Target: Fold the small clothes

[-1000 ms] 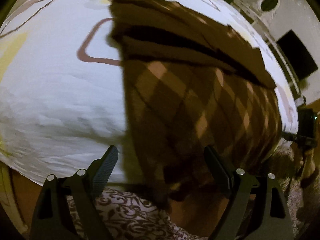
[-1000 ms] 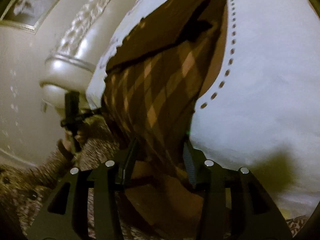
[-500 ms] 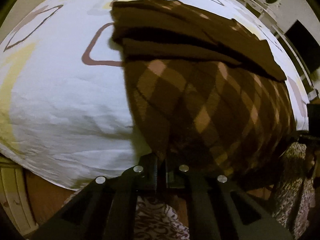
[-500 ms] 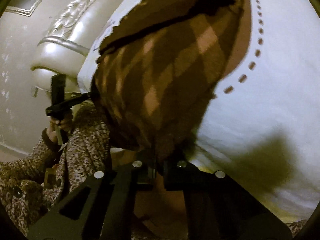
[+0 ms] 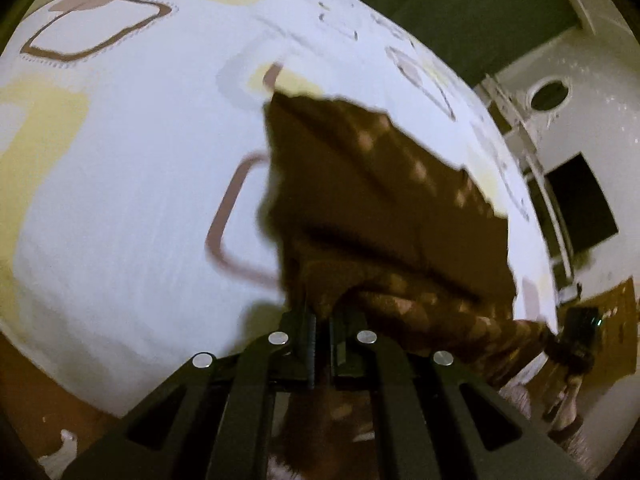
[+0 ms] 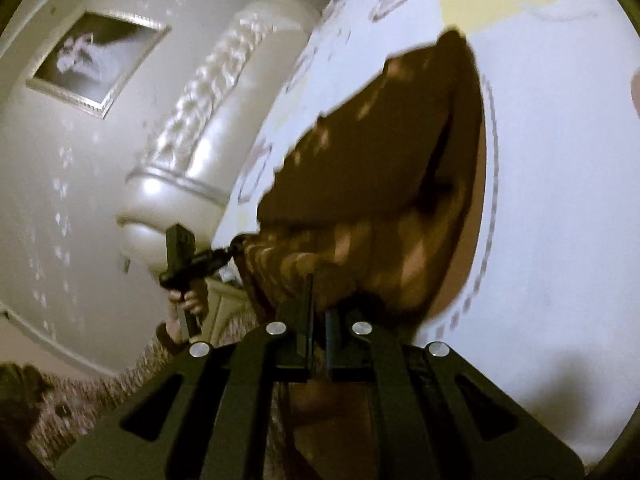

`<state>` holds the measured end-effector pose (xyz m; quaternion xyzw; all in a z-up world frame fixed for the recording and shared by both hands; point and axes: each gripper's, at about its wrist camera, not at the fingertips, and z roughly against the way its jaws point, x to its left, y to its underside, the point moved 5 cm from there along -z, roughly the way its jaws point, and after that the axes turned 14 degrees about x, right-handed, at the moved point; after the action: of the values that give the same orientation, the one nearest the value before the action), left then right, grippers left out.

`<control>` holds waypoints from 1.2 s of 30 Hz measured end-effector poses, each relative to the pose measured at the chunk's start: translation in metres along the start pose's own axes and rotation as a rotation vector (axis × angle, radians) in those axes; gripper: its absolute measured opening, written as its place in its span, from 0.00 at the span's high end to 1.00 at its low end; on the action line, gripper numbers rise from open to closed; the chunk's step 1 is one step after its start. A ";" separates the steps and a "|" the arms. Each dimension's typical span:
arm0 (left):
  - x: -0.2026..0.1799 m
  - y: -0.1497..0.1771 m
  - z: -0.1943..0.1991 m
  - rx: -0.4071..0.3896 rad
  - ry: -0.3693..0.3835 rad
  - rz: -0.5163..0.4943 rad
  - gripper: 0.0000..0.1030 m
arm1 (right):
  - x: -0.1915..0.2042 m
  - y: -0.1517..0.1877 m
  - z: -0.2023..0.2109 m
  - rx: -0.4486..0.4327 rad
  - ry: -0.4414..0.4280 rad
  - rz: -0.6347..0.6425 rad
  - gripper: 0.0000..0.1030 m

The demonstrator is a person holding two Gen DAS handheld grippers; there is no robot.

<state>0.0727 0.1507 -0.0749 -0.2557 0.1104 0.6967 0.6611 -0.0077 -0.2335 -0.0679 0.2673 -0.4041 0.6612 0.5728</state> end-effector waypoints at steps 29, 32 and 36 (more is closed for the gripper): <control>0.022 0.061 -0.002 0.074 -0.196 -0.204 0.35 | -0.051 0.062 0.007 0.106 0.127 -0.151 0.66; 0.026 0.066 -0.014 0.138 -0.156 -0.204 0.35 | -0.049 0.072 -0.003 0.156 0.123 -0.140 0.60; 0.032 0.073 -0.029 0.225 -0.102 -0.192 0.35 | -0.048 0.081 -0.017 0.228 0.151 -0.116 0.56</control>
<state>0.0072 0.1569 -0.1288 -0.1538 0.1290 0.6256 0.7538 -0.0753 -0.2471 -0.1344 0.3029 -0.2658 0.6869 0.6047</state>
